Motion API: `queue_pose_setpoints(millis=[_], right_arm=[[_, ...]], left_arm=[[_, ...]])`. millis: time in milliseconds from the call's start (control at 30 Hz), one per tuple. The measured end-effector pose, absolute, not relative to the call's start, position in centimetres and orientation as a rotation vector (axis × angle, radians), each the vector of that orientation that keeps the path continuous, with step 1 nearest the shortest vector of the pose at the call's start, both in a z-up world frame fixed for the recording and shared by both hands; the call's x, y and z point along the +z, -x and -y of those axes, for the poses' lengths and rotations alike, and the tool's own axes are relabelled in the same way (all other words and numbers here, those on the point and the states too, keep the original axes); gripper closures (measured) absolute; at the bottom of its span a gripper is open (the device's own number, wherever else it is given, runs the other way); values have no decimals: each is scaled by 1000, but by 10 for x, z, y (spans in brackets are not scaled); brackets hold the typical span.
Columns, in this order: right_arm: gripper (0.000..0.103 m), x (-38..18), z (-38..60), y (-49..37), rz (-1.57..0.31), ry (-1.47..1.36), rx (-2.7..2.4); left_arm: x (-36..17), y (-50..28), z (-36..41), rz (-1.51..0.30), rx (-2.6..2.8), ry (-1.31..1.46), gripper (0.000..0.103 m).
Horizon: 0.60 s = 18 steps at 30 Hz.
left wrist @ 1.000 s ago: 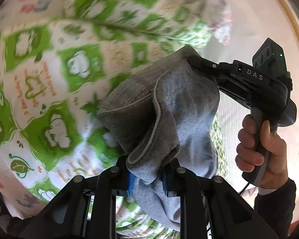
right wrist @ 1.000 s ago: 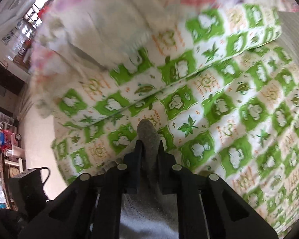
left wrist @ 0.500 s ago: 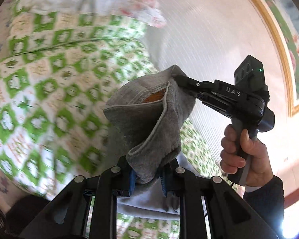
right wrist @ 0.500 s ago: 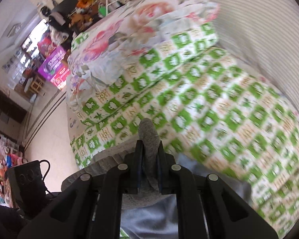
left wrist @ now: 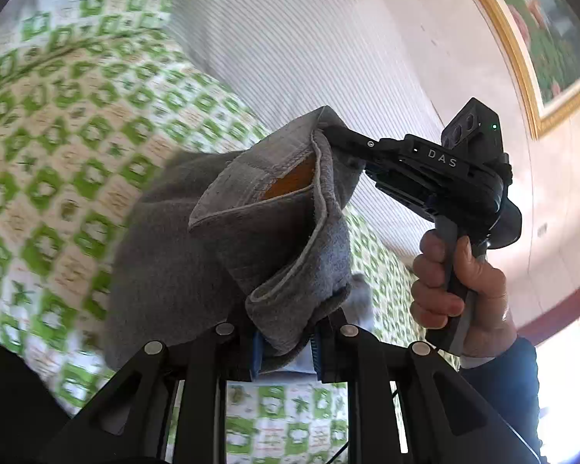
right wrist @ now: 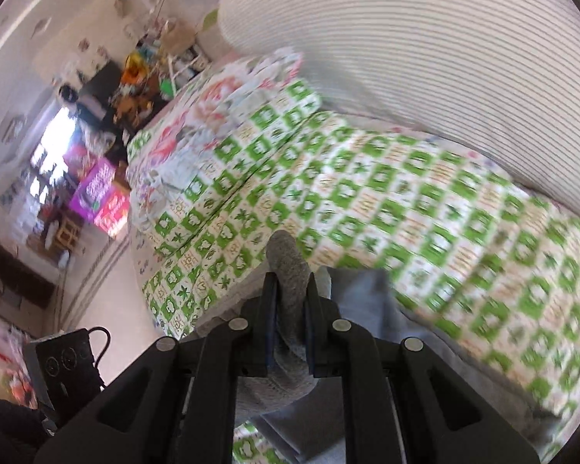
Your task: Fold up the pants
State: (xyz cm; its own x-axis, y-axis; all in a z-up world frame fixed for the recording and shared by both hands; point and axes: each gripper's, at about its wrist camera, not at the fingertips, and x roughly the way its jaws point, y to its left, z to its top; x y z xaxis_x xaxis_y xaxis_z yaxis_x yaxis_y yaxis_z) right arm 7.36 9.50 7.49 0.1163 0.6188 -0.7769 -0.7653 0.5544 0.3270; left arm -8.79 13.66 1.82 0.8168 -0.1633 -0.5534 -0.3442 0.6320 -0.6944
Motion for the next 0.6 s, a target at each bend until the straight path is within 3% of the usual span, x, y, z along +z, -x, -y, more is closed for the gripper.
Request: queue_pose_setpoints(millis=[600], right_arm=[[90, 72, 104, -104, -963, -212, 882]], left_arm=[[9, -7, -17, -783, -32, 682, 84]])
